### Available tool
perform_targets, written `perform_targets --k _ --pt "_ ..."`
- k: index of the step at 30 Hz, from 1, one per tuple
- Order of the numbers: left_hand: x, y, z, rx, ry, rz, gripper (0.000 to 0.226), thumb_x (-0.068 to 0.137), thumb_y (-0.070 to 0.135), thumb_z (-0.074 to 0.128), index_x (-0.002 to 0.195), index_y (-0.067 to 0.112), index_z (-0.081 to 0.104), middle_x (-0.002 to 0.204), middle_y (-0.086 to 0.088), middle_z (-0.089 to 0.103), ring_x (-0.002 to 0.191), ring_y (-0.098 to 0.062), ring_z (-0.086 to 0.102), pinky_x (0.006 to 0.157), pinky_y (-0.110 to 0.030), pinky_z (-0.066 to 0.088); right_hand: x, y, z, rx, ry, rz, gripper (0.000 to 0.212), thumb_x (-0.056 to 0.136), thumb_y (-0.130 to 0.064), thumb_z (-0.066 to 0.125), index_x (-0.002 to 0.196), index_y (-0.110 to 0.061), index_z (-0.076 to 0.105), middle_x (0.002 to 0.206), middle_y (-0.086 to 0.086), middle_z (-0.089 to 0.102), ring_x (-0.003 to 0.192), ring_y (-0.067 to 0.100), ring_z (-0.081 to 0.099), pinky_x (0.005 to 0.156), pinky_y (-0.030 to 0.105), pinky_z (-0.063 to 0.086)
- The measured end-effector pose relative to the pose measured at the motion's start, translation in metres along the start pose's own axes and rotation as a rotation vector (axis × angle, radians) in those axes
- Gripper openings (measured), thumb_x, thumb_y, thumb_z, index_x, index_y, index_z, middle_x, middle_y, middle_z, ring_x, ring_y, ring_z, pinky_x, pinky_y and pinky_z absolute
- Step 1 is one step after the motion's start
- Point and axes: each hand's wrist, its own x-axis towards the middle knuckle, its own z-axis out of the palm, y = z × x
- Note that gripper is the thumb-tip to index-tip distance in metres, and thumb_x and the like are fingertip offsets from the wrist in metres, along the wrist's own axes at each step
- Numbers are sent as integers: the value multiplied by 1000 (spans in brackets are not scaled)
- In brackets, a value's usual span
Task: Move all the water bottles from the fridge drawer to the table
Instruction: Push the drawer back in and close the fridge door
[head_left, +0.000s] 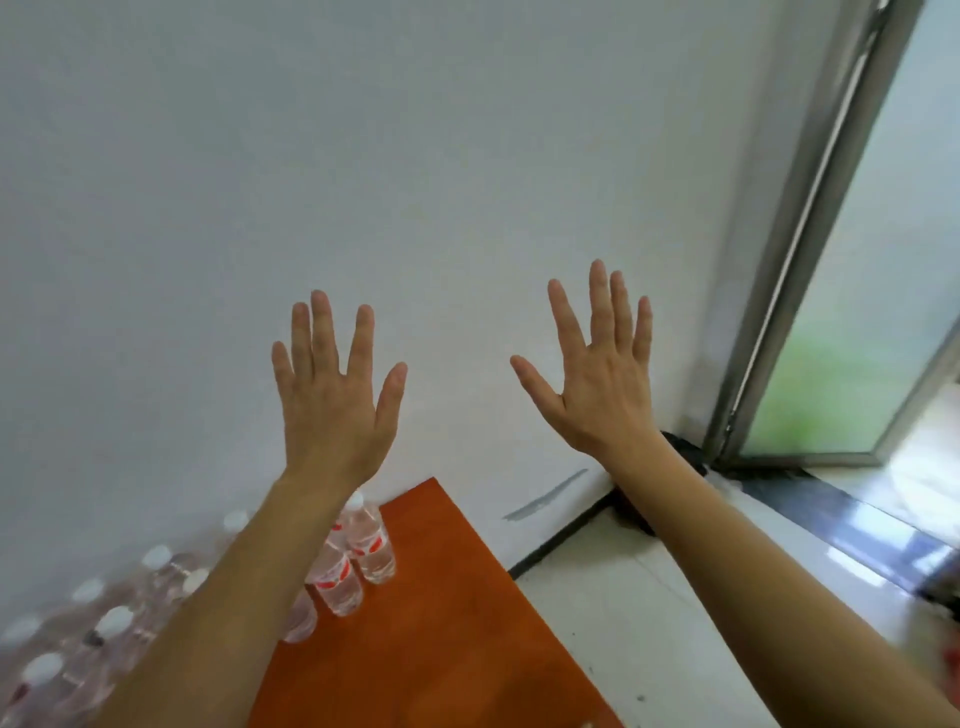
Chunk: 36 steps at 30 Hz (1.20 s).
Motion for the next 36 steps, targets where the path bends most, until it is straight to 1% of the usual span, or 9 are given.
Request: perform_targets --k 4,10,15,21,24,28,31,34,36 --pt "-19 62 7 -194 -24 197 70 99 62 14 159 25 5 165 -11 -13 152 -30 -13 120 -61 7 -65 39 -46 -175 -29 158 83 95 -71 28 160 -24 5 166 15 -9 152 33 -11 121 58 2" --pt "-70 200 1 -444 -155 433 71 100 59 14 158 20 2 164 -15 -14 151 -32 -14 119 -61 7 -190 105 -135 -355 -59 420 83 95 -67 31 160 -25 1 165 13 -15 152 31 -14 122 56 0" --pt "-147 327 -41 -650 -204 723 72 99 57 21 158 17 13 165 -18 -1 152 -36 -1 117 -63 13 -314 157 -241 -580 -46 638 84 96 -65 37 160 -22 5 165 16 -10 152 35 -9 121 57 3" --pt "-258 451 -118 -785 -256 987 73 98 58 18 157 15 22 165 -17 5 152 -35 3 116 -64 17 -466 201 -361 -743 -31 913 85 93 -67 31 160 -20 5 164 18 -13 152 35 -9 120 60 6" --pt "-315 513 -163 -845 -251 1042 72 98 60 20 156 17 24 165 -16 7 152 -35 5 116 -64 17 -535 221 -416 -799 -17 997 86 92 -65 35 159 -18 9 164 20 -10 152 37 -5 120 60 7" --pt "-380 584 -213 -848 -278 1039 80 94 69 0 158 23 12 166 -10 -6 153 -29 -8 120 -59 8 -609 257 -481 -796 0 1064 88 90 -66 34 159 -17 10 164 21 -10 152 38 -4 120 59 8" --pt "-422 629 -229 -793 -275 1062 75 95 67 6 158 25 4 165 -8 -12 152 -28 -15 121 -55 -1 -656 286 -511 -782 -18 1109 90 91 -66 37 160 -21 1 162 21 -18 151 38 -11 121 59 5" --pt "-454 667 -229 -749 -353 1066 74 97 66 16 157 27 -5 163 -6 -24 148 -25 -27 118 -49 -15 -688 318 -522 -718 -54 1207 93 92 -67 39 158 -25 -11 160 19 -29 149 37 -21 121 58 -1" --pt "-467 692 -222 -732 -393 1070 74 99 65 19 157 28 -8 161 -5 -28 147 -25 -31 117 -48 -17 -701 342 -521 -680 -76 1235 95 91 -69 37 158 -24 -13 159 19 -30 149 37 -22 121 59 0"
